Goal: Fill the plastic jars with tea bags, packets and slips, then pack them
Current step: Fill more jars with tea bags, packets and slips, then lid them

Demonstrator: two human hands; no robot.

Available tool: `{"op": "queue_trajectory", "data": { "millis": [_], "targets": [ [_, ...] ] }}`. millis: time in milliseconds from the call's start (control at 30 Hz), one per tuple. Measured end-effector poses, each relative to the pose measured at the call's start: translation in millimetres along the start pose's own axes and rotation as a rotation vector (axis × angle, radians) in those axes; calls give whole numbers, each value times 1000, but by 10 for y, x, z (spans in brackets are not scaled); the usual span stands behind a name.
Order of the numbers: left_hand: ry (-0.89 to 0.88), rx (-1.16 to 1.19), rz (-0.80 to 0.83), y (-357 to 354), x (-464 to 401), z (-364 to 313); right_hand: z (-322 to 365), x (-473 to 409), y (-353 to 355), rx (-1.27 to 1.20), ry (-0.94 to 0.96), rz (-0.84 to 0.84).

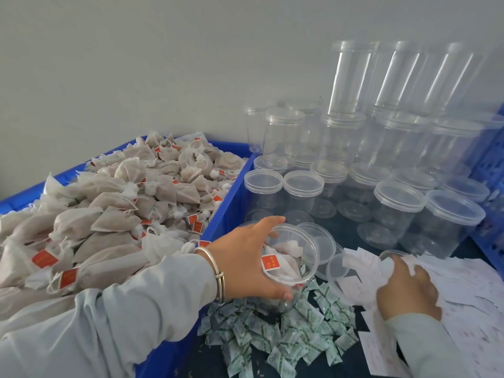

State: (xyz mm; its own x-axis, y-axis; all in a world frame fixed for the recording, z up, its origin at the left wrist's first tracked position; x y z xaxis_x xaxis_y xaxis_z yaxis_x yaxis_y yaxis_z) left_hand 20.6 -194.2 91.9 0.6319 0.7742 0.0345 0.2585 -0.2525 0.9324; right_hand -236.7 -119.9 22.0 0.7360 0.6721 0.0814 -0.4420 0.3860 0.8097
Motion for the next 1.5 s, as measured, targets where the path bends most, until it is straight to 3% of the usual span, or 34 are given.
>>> {"op": "queue_trajectory", "data": {
  "millis": [100,333,700,1100,1500],
  "targets": [
    [-1,-4,2,-4,1,-4,-138,-74,30,41,-72,53],
    [-14,-13,11,0,6,-16,-35,-118,-23,-21,74,31],
    [-17,-32,6,-1,3,-10,-3,-78,175,-392,88,-152],
    [-21,-37,10,1,5,-16,56,-60,329,-378,229,-309],
    [-24,-45,0,1,-3,-9,-71,24,532,-597,216,-535]
  ]
}}
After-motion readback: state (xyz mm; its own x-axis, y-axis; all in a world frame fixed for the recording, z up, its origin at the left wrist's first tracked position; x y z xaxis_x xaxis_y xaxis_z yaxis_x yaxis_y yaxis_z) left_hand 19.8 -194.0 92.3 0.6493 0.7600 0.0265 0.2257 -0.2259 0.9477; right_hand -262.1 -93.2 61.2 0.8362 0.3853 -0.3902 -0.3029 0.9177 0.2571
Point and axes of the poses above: each hand's wrist, its own x-axis away from the middle knuckle, its own y-axis out of the back of the hand, z = x × y, the point moved 9 cm from there along -x, towards the middle knuckle, and after that the axes turned 8 degrees about -x, right-handed, at the moved point
